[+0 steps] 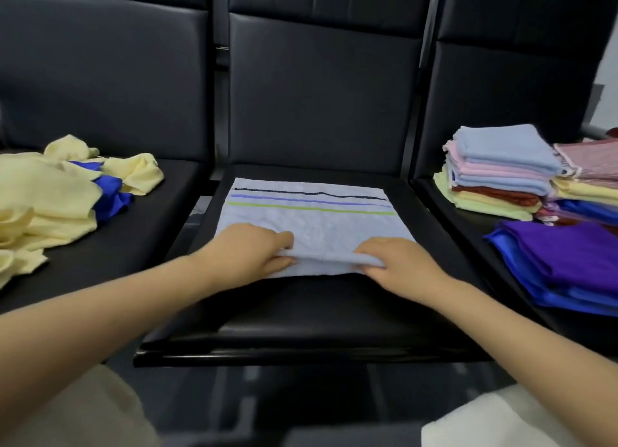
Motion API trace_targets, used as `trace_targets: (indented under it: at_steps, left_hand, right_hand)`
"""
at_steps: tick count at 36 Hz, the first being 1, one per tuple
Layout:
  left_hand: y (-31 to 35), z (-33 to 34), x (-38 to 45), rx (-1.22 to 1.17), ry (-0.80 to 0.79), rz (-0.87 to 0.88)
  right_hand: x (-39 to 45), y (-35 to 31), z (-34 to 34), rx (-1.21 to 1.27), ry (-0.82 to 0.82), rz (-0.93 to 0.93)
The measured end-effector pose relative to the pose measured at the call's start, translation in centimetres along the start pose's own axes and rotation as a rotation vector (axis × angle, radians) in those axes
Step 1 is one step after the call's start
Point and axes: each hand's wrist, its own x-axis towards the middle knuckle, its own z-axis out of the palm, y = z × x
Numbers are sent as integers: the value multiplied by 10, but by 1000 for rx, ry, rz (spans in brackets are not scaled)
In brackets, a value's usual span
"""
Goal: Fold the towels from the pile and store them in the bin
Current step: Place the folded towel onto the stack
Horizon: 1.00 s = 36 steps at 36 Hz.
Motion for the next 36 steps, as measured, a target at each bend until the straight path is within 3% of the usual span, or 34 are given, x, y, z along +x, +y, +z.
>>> trace_targets:
  at_steps: [6,11,16,26,36]
  left_hand:
    - [-47,-2,-4,-21,-113,-144]
    - [-63,-5,-18,-347,-29,-236]
    - [-53,-15,-27,-745,57,-301]
    - [-31,-14,-20,-748,-147,-333]
    - [-66,-4,16,-575,-16,-449]
  right_hand:
    - [-8,39,-23,288,4,329]
    - [-20,44,-38,529,107,377]
    - [-26,36,-39,962,263,467]
    - [-23,32,-29,721,175,600]
    - [15,54,-31,679,228,663]
